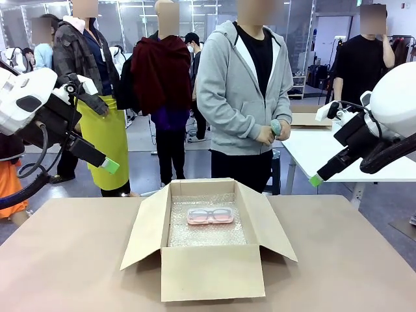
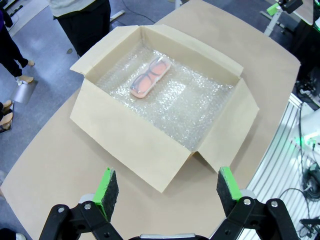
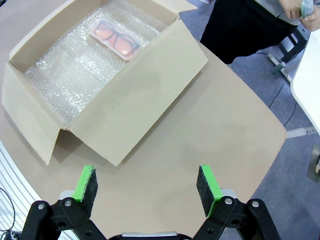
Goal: Pack the glasses set securely to prepare it for shipping.
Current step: Put the Glasses case from the right side of the table into the Package Box.
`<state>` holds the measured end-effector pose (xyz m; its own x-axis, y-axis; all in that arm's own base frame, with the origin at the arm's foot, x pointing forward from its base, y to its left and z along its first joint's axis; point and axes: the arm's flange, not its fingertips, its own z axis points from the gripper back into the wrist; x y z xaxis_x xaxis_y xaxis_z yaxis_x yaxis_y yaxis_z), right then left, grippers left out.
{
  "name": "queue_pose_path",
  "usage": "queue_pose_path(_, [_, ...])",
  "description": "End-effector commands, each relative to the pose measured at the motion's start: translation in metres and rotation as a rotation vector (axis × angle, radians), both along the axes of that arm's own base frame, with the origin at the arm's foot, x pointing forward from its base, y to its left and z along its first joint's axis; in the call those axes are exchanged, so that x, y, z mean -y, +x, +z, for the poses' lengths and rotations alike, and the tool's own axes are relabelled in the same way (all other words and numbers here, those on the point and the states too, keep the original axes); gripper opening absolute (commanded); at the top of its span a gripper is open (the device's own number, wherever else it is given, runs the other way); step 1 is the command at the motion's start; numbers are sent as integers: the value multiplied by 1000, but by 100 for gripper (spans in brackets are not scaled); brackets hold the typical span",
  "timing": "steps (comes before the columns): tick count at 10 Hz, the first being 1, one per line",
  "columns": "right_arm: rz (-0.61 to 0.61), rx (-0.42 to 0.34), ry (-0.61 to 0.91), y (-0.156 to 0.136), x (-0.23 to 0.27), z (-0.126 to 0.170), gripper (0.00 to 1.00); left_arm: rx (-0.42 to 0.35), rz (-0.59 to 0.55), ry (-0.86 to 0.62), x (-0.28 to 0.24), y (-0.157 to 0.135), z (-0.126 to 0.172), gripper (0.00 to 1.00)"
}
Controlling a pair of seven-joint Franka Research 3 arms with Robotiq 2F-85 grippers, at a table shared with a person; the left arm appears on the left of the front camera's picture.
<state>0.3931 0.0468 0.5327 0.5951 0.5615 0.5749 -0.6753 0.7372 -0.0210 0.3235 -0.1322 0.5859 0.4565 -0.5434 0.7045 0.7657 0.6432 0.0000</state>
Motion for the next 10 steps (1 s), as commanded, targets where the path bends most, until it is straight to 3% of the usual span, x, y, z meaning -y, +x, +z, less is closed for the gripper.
queue_pose_path(1, [-15, 7, 0, -1, -2, 1, 100, -2, -6, -11, -1, -1, 1, 100])
queue_pose_path(10, [-15, 7, 0, -1, -2, 1, 100, -2, -6, -11, -1, -1, 1, 100])
